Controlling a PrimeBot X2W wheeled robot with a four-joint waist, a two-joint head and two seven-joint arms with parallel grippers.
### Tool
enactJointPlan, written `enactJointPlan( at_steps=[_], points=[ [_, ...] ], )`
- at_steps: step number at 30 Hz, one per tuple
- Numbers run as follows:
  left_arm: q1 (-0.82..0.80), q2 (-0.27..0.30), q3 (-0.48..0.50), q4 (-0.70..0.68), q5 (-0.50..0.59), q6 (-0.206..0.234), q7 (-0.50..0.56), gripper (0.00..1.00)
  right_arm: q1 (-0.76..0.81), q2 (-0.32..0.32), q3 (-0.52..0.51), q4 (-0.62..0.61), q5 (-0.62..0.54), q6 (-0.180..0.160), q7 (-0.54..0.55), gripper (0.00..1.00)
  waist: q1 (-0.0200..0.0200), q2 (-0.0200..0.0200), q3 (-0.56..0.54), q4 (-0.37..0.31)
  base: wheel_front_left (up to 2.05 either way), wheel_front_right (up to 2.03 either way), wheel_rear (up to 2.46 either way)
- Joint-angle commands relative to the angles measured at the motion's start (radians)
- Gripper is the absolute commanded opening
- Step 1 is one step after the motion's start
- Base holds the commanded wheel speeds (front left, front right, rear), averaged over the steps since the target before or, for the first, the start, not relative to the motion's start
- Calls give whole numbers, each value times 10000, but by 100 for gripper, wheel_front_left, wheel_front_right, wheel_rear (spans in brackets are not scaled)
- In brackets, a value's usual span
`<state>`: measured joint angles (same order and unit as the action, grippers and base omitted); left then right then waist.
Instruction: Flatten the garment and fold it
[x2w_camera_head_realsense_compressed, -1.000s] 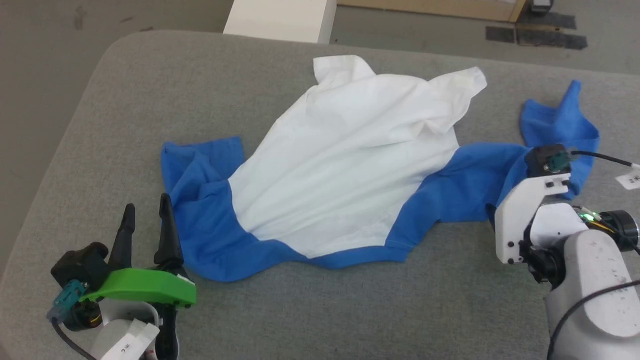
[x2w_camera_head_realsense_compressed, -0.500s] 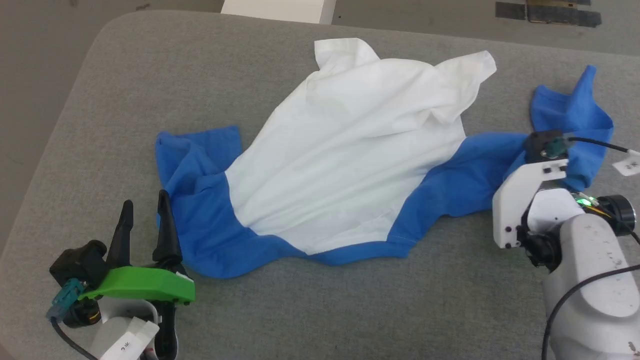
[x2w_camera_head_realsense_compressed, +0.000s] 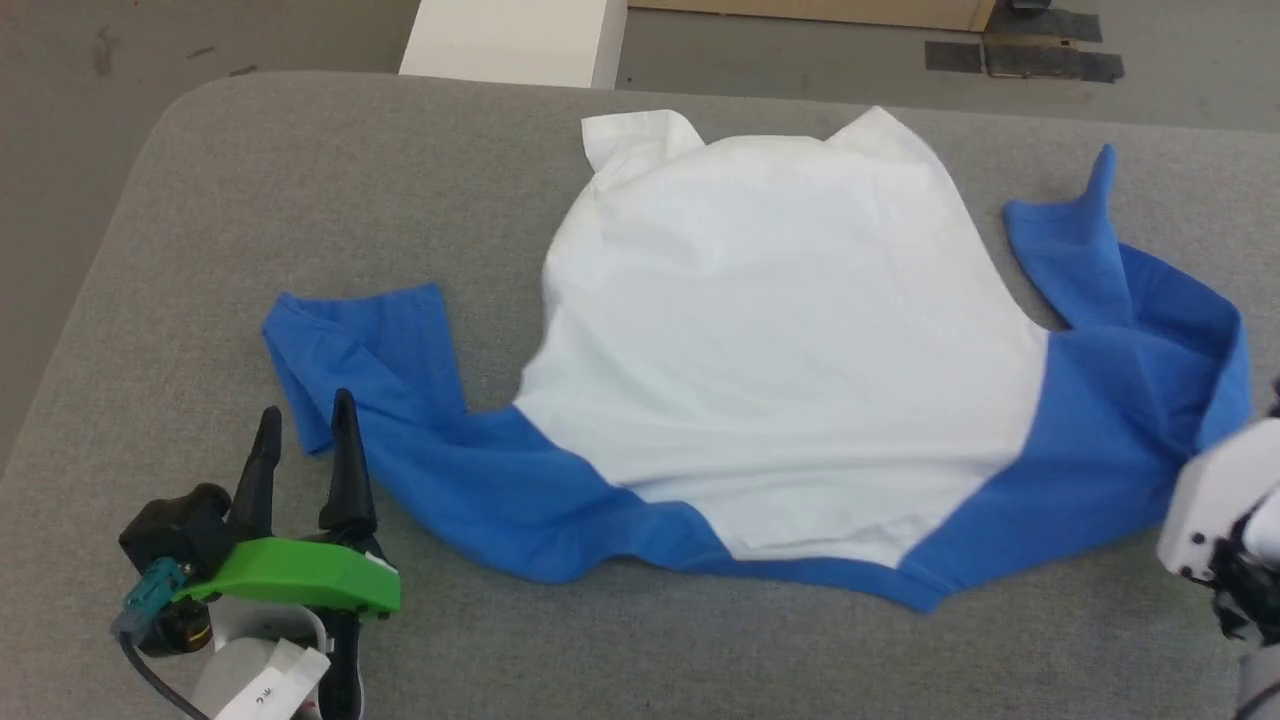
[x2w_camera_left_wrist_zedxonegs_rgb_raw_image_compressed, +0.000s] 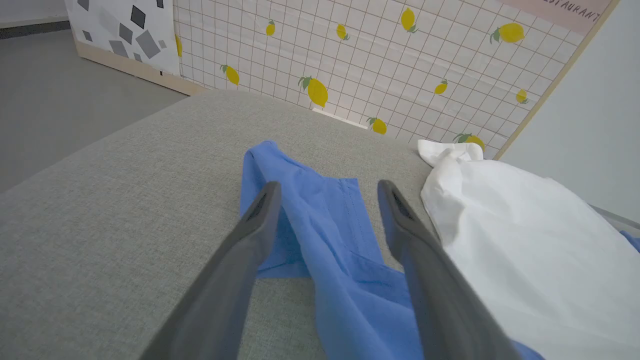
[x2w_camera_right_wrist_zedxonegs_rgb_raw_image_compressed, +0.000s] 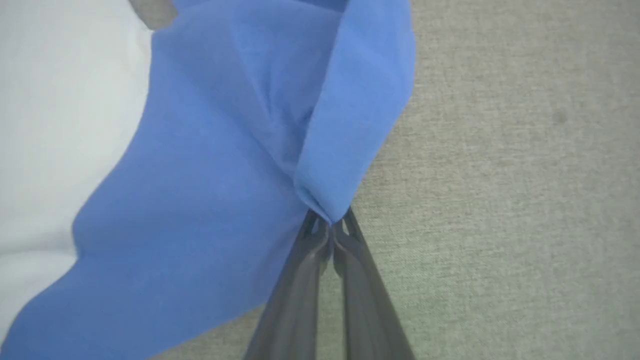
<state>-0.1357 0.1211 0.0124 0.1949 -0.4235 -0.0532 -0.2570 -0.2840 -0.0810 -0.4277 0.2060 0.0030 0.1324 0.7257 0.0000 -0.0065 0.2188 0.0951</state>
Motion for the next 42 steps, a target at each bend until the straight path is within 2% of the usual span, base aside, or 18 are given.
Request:
enactJointPlan(
  at_steps=[1,3,4,5,10,15,22,26,31,33,37,42],
  points=[
    [-89,-33,-34,46,19,-51,-47,100,73,42,-237,-82,1,-17,42,0,0,65,-20,-10,0,0,0],
    [-102,-24,-52,67,6,-59,-47,100,155,114,-449,-94,-51,-17,-60,0,0,65,-43,-19,0,0,0],
    [-102,-7,-55,96,-3,-63,-45,100,153,158,-518,-83,-2,-17,-182,18,0,65,-76,-27,0,0,0],
    [-87,9,-54,127,-13,-64,-43,100,156,192,-536,-74,39,-17,-329,100,0,65,-128,-41,0,0,0],
    [68,60,-89,257,-57,-42,80,100,260,285,-918,-354,674,-17,-1095,100,0,65,-538,-40,0,0,0],
    [339,37,-139,202,-135,65,327,100,1036,303,-1141,-1137,1771,-17,-2182,100,0,65,-1042,-79,0,0,0],
    [791,-93,-311,232,-429,243,1186,100,2269,306,-705,-1345,2880,-17,-2896,100,0,65,-1489,-332,0,0,0],
    [883,-247,-630,261,-856,621,3055,100,2523,306,-550,-1302,2918,-17,-2995,100,0,65,-1604,-434,0,0,0],
    [750,-239,-1347,62,-1096,1882,7097,100,2457,307,-501,-1262,2966,-17,-3058,100,0,65,-1521,-484,0,0,0],
    [536,-88,-1595,-80,-971,2207,8193,100,2407,307,-456,-1277,2972,-17,-3082,100,0,65,-1413,-511,0,0,0],
    [43,160,-1849,-104,-738,2558,9309,100,2309,307,-289,-1319,2997,-17,-3113,100,0,65,-1166,-660,0,0,0],
    [-325,71,-1986,171,-859,2512,9615,100,2252,307,-175,-1310,2991,-17,-3143,100,0,65,-858,-880,0,0,0]
  ],
)
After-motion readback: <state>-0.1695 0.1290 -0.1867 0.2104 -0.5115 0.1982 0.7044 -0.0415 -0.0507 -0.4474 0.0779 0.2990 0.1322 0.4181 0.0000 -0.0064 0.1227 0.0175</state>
